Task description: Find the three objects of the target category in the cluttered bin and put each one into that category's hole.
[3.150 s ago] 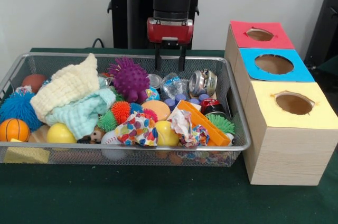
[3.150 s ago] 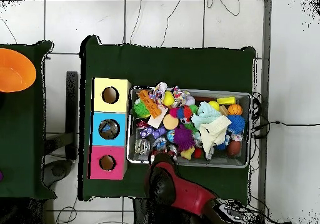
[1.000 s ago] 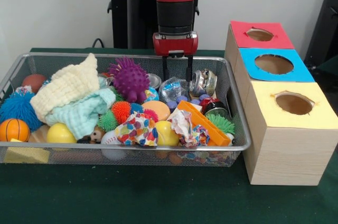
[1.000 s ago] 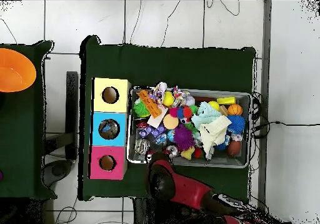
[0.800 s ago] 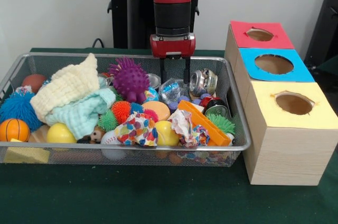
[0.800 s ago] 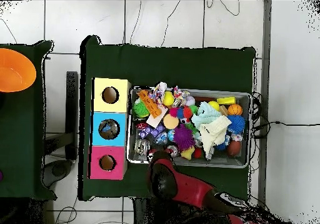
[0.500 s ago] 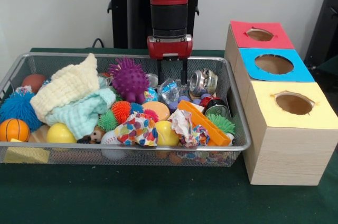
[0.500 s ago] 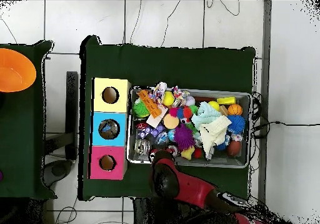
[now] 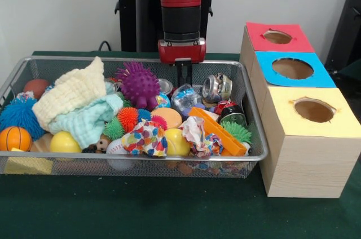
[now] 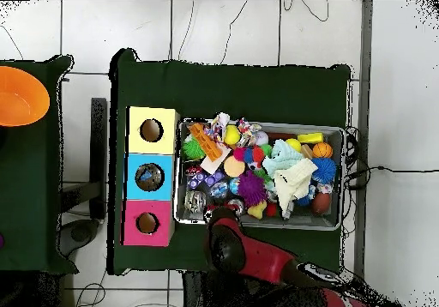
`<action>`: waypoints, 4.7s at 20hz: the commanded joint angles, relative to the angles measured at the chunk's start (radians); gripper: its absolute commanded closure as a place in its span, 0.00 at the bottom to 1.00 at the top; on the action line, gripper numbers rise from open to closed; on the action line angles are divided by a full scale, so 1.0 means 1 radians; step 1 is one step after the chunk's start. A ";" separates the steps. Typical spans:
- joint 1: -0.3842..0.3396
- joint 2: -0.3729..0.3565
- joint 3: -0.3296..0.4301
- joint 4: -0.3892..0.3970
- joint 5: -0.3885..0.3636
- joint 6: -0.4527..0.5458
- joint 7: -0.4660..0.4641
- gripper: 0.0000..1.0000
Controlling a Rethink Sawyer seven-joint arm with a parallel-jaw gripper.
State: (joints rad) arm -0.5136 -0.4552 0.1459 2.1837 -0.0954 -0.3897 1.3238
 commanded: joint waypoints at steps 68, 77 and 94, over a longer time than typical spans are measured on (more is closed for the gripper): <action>0.055 -0.057 -0.009 -0.217 0.105 -0.153 0.365 1.00; 0.055 -0.154 0.008 -0.176 0.098 -0.019 0.348 1.00; 0.046 -0.160 0.025 -0.169 0.059 -0.005 0.359 0.00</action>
State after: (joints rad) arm -0.4542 -0.6186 0.1088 2.1279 -0.0671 -0.4328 1.4588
